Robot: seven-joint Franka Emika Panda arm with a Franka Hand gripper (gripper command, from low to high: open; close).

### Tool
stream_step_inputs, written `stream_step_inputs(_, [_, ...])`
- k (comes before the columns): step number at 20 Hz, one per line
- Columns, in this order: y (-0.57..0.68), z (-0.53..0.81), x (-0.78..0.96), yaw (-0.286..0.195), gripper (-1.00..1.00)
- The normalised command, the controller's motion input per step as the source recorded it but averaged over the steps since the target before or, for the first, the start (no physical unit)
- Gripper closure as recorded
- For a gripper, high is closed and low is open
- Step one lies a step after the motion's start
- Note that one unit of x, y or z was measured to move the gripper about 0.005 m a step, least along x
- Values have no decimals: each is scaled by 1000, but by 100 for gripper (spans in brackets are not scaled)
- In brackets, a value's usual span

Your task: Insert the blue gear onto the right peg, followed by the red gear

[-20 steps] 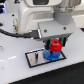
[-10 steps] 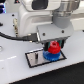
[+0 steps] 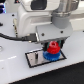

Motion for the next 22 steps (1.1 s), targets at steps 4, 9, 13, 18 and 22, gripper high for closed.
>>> stream_step_inputs(4, [13,20,70,0,100])
stream_step_inputs(9, [2,-35,25,0,100])
stream_step_inputs(13, [0,387,-58,0,100])
stream_step_inputs(18, [3,-57,66,0,100])
stream_step_inputs(22, [3,-150,94,0,100])
